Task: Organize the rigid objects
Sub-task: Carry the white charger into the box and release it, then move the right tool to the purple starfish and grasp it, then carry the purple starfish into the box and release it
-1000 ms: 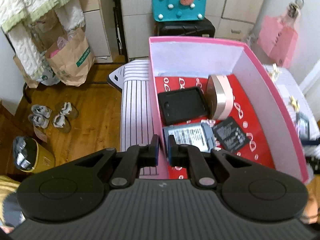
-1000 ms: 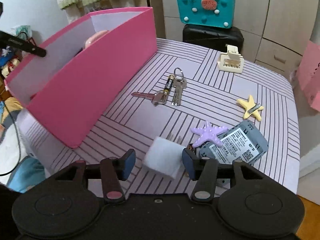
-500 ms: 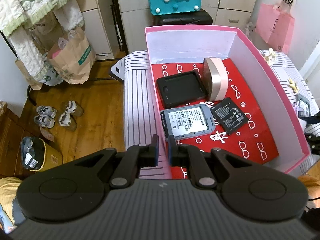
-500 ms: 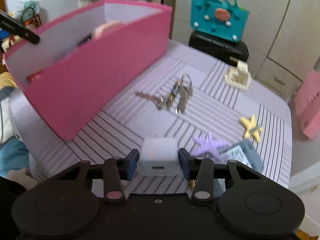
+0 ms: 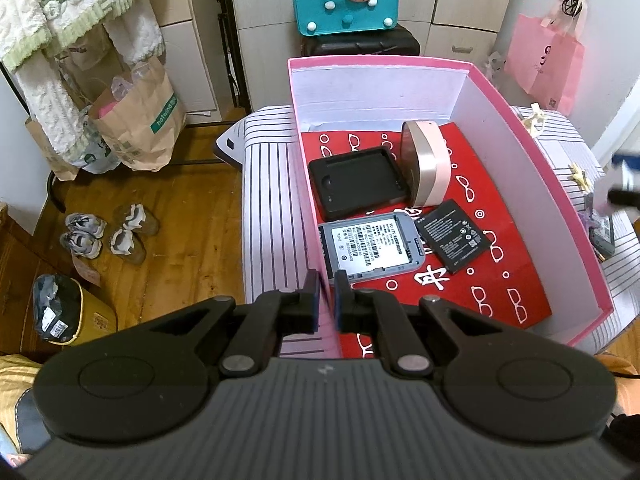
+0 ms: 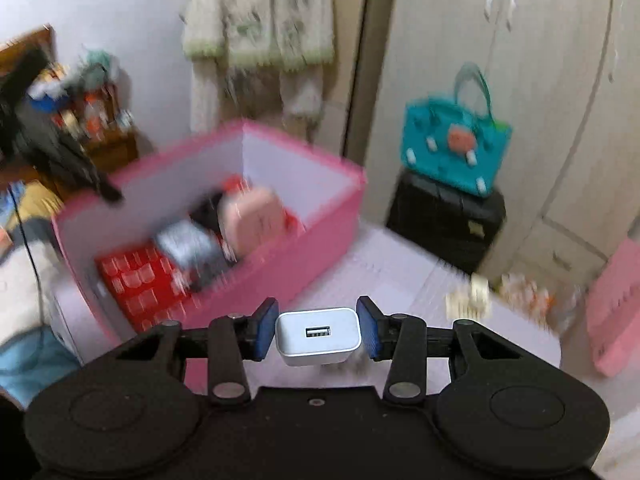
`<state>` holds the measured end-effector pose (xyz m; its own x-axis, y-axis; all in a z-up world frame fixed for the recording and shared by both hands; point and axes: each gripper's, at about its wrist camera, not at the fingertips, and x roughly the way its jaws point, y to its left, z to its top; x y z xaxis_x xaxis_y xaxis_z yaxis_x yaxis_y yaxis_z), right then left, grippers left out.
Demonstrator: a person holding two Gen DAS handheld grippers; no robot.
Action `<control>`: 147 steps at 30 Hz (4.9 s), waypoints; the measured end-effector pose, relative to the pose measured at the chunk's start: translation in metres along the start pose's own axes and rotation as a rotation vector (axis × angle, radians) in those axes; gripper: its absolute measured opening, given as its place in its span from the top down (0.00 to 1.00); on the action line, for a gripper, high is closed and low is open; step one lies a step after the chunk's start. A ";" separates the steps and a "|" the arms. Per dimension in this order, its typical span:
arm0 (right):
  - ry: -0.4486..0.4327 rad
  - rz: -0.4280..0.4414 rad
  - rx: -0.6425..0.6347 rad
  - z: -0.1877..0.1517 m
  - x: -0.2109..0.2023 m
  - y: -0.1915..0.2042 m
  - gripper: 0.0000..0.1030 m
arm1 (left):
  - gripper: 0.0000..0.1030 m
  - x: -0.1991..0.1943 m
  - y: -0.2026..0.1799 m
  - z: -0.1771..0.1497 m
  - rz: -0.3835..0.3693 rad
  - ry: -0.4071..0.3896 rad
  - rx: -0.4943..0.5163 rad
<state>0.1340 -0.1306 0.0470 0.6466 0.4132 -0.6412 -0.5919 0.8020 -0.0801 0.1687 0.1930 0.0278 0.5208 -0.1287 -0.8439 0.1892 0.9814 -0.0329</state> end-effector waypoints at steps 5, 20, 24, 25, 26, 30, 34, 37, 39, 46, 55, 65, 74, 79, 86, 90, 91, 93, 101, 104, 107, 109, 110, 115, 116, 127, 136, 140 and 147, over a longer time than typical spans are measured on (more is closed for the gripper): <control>-0.053 0.111 -0.055 0.034 0.012 0.015 0.53 | 0.93 0.000 0.001 -0.001 -0.008 -0.006 -0.006; 0.082 0.110 -0.206 0.065 0.137 0.038 0.53 | 0.92 0.001 0.008 -0.002 -0.049 -0.018 -0.015; 0.088 0.084 -0.228 0.057 0.149 0.035 0.53 | 0.92 0.000 0.007 -0.004 -0.045 -0.024 -0.017; 0.102 0.087 -0.252 0.055 0.151 0.036 0.53 | 0.92 0.000 0.005 -0.004 -0.041 -0.027 -0.013; 0.104 0.090 -0.275 0.052 0.150 0.037 0.54 | 0.92 0.000 0.005 -0.004 -0.040 -0.028 -0.010; 0.095 0.075 -0.339 0.048 0.133 0.046 0.47 | 0.92 -0.001 0.006 -0.004 -0.042 -0.026 -0.018; 0.044 0.060 -0.280 0.047 0.102 0.036 0.47 | 0.92 -0.001 0.007 -0.004 -0.045 -0.027 -0.029; -0.013 0.082 -0.171 0.042 0.074 0.018 0.46 | 0.92 0.000 0.007 -0.003 -0.044 -0.029 -0.041; -0.040 0.080 -0.089 0.034 0.056 0.004 0.44 | 0.92 0.001 0.007 -0.003 -0.042 -0.031 -0.050; -0.046 0.023 0.133 -0.018 0.004 -0.040 0.43 | 0.92 0.000 0.006 -0.006 -0.036 -0.043 -0.061; 0.118 -0.013 0.353 -0.098 -0.007 -0.068 0.42 | 0.92 -0.001 0.005 -0.008 -0.024 -0.050 -0.085; 0.204 -0.138 0.452 -0.133 0.017 -0.075 0.34 | 0.92 0.000 0.006 -0.007 -0.017 -0.046 -0.089; 0.153 -0.096 0.303 -0.112 0.033 -0.064 0.45 | 0.92 0.000 0.005 -0.007 -0.016 -0.047 -0.088; 0.211 -0.141 0.208 -0.104 0.059 -0.061 0.46 | 0.92 -0.002 0.006 -0.006 -0.011 -0.040 -0.075; 0.276 -0.103 0.143 -0.096 0.072 -0.062 0.57 | 0.92 -0.001 0.001 -0.004 0.003 -0.016 -0.016; 0.287 -0.039 0.189 -0.094 0.072 -0.070 0.66 | 0.92 0.000 -0.001 -0.003 0.006 0.012 0.023; 0.283 -0.040 0.196 -0.094 0.072 -0.070 0.66 | 0.92 0.001 -0.001 -0.003 0.006 0.018 0.025; 0.276 -0.043 0.224 -0.093 0.072 -0.072 0.66 | 0.92 0.003 -0.002 -0.004 0.006 0.022 0.031; 0.232 -0.056 0.205 -0.075 0.060 -0.068 0.72 | 0.92 0.004 -0.002 -0.004 -0.006 0.018 0.028; 0.229 -0.060 0.198 -0.070 0.059 -0.065 0.72 | 0.92 0.004 -0.001 -0.005 -0.011 0.012 0.027; 0.204 -0.060 0.180 -0.060 0.053 -0.060 0.72 | 0.92 0.004 -0.001 -0.005 -0.015 0.009 0.026; 0.174 -0.047 0.166 -0.048 0.046 -0.055 0.72 | 0.92 0.004 -0.001 -0.005 -0.016 0.007 0.030; 0.152 -0.037 0.151 -0.039 0.042 -0.051 0.72 | 0.92 0.004 -0.001 -0.005 -0.016 0.007 0.033; 0.022 0.096 0.074 0.010 0.027 -0.025 0.72 | 0.91 0.005 0.001 -0.004 -0.029 0.010 0.033; 0.001 0.138 0.061 0.020 0.028 -0.018 0.72 | 0.91 0.005 0.001 -0.004 -0.029 0.007 0.031; 0.124 0.359 -0.187 0.079 0.119 0.080 0.72 | 0.91 0.004 0.002 -0.009 -0.040 -0.020 0.027; 0.259 0.349 -0.330 0.086 0.173 0.115 0.72 | 0.90 0.004 0.004 -0.010 -0.052 -0.020 0.041; 0.258 0.350 -0.271 0.088 0.171 0.107 0.68 | 0.90 0.004 0.003 -0.010 -0.053 -0.019 0.043; 0.096 0.328 -0.020 0.089 0.123 0.057 0.65 | 0.90 0.004 0.005 -0.010 -0.064 -0.024 0.036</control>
<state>0.2220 0.0042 0.0313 0.3730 0.6046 -0.7038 -0.7706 0.6244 0.1279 0.1635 0.1985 0.0185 0.5263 -0.1945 -0.8278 0.2525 0.9653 -0.0663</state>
